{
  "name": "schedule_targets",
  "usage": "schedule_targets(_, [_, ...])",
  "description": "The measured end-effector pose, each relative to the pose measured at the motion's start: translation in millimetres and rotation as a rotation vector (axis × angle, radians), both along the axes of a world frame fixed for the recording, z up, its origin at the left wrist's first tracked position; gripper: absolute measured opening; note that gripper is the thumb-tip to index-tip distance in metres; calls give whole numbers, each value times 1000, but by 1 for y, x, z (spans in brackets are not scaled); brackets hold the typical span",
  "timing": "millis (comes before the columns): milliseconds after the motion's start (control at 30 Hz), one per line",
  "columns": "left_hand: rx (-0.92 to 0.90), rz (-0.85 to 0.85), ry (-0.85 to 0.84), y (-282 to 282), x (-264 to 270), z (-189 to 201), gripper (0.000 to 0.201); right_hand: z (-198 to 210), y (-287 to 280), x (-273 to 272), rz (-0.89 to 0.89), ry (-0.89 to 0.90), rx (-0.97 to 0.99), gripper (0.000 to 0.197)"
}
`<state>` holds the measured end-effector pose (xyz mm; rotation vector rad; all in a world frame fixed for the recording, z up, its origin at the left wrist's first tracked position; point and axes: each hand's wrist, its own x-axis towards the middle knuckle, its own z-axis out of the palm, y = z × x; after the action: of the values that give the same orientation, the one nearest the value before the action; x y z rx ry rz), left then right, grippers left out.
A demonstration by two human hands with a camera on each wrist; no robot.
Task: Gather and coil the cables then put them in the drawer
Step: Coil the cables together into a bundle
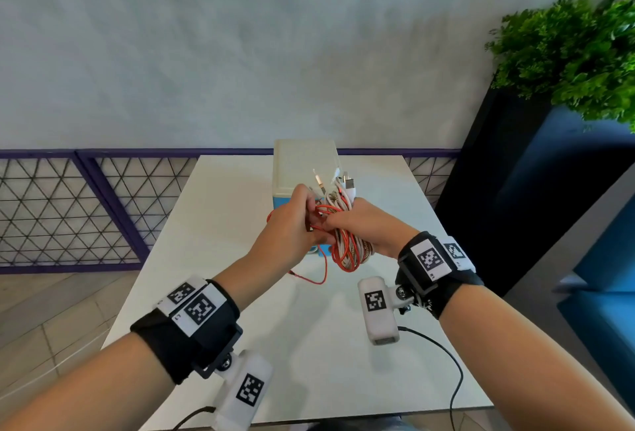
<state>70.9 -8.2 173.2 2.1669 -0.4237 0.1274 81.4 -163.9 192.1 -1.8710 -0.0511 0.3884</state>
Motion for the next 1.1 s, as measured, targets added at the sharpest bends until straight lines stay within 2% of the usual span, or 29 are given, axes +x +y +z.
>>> schedule_targets(133, [147,19,-29,3,1,0,64,1,0,-8,167,130,118,8])
schedule_targets(200, [196,19,-32,4,3,-1,67,3,-1,-11,191,130,98,8])
schedule_targets(300, [115,-97,86,8,10,-2,61,2,-5,-11,180,117,76,14])
schedule_targets(400, [74,-208,220,19,18,-3,43,-4,-11,-8,109,65,33,13])
schedule_targets(500, [65,-196,317,35,26,-2,17,-11,-22,-1,-23,39,37,16])
schedule_targets(533, [78,-184,356,42,28,-2,16,-12,-26,0,-68,28,29,18])
schedule_targets(600, [78,-184,462,52,30,-2,27,-14,-33,1,-153,-6,25,20])
schedule_targets(733, [-188,-223,808,56,26,-5,31,-19,-37,4,-217,-42,3,13])
schedule_targets(800, [-383,-192,895,47,22,-2,28,-23,-35,7,-221,-48,34,13])
schedule_targets(933, [-787,-121,946,27,15,7,25,-27,-27,9,-208,-56,135,23])
schedule_targets(1000, [-839,-157,924,18,10,11,22,-30,-22,10,-197,-40,211,30])
schedule_targets(1066, [-812,-191,891,9,5,13,19,-32,-16,8,-162,-21,274,43])
schedule_targets(1100, [-779,-208,867,5,3,13,17,-33,-13,6,-141,-19,298,44])
